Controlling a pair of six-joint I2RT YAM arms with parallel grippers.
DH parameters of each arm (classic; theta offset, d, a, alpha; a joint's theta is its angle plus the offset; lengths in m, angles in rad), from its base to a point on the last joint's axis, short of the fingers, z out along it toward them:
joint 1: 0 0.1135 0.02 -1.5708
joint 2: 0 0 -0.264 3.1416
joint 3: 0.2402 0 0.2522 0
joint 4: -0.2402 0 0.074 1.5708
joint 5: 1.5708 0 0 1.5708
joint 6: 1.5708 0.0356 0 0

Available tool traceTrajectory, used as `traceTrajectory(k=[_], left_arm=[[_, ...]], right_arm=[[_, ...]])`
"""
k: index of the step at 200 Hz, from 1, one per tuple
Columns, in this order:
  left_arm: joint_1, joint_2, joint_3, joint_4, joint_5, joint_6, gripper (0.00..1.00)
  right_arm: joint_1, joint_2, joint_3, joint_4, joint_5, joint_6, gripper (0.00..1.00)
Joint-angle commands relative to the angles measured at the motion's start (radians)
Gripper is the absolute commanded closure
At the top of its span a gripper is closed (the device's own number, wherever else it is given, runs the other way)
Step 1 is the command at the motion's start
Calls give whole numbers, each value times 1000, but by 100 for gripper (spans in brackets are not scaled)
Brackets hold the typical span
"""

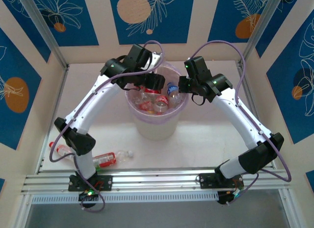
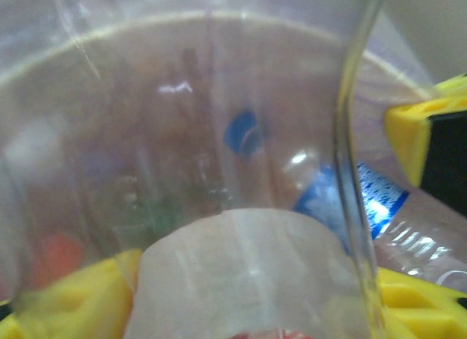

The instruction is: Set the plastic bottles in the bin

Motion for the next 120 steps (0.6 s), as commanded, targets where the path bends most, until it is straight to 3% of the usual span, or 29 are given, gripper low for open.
traceTrajectory(k=[1, 49, 61, 100, 120], left_arm=[[-7, -41, -29, -1, 26, 22, 100], [-7, -28, -82, -4, 72, 3, 100], [-5, -28, -95, 3, 64, 2, 96], [-7, -33, -100, 24, 81, -2, 70], [-7, -37, -102, 31, 87, -1, 47]], right_arm=[[16, 20, 8, -31, -27, 7, 85], [15, 18, 7, -28, -26, 4, 86], [16, 19, 5, -25, -26, 4, 85], [13, 15, 1, -24, -27, 2, 86], [13, 11, -4, -21, -28, 3, 86]])
